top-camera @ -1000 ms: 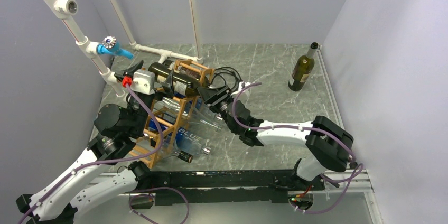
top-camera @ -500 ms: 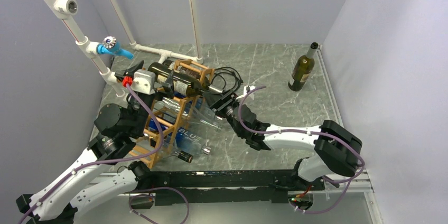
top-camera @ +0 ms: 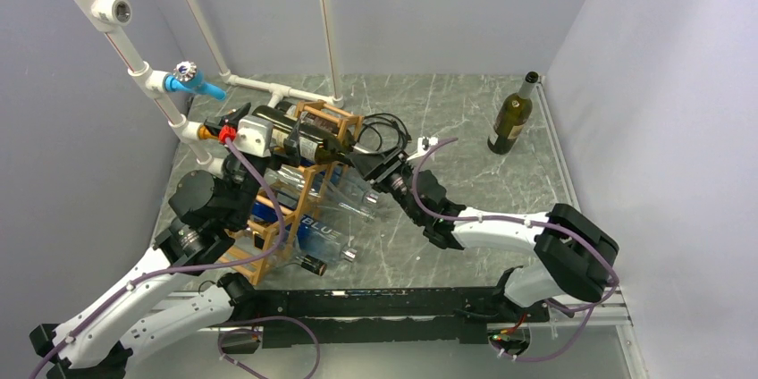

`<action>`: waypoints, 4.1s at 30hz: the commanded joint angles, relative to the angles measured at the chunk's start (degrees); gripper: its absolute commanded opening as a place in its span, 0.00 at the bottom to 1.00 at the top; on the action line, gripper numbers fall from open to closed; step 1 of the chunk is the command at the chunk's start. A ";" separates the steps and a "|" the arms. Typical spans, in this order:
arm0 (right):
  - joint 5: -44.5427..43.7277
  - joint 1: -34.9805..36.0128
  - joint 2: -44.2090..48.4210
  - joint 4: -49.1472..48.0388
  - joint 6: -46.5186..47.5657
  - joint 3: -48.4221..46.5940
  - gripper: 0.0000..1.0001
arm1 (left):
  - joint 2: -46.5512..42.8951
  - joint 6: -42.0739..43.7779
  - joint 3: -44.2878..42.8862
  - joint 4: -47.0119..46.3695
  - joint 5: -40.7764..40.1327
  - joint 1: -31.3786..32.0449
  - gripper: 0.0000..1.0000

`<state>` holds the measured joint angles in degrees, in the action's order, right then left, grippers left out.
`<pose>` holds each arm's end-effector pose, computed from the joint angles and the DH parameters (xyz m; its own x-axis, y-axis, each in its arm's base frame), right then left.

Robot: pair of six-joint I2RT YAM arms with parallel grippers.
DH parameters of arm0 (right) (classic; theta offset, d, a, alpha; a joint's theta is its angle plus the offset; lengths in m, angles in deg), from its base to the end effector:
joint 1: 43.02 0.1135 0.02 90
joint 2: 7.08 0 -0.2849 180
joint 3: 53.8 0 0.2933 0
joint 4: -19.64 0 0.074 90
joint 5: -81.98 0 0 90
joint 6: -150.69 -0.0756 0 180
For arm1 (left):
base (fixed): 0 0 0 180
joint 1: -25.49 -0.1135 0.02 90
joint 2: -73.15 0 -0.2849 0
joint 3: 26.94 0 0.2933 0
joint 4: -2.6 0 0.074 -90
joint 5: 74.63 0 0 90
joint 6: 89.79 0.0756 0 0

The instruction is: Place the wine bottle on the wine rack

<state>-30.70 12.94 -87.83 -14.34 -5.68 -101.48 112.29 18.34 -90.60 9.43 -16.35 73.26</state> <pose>0.2278 0.2851 0.2369 -0.4992 0.7711 -0.3952 -0.2281 0.3230 0.9185 0.1623 -0.1196 0.4571 0.2853 0.0795 -0.9551 0.2151 0.9658 0.1446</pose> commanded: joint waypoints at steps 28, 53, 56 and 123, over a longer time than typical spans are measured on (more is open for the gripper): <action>6.63 -3.31 10.26 7.24 2.75 5.05 0.70 | 1.64 -2.24 -1.90 0.58 1.62 -0.13 0.99; -27.20 -14.74 11.83 76.16 57.58 -36.01 0.99 | 1.80 -3.65 -2.52 1.57 3.42 0.10 1.00; -23.87 -22.45 9.11 77.94 56.85 -41.14 0.99 | 2.02 -2.32 -1.45 0.06 2.32 0.13 1.00; 3.86 -54.53 -6.74 64.93 51.57 -49.57 0.00 | 2.69 0.03 0.19 -2.45 2.18 0.09 0.99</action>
<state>-28.62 -44.08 -101.10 51.99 47.52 -150.22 115.26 17.51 -90.49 9.47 -13.19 73.26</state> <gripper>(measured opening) 0.362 0.995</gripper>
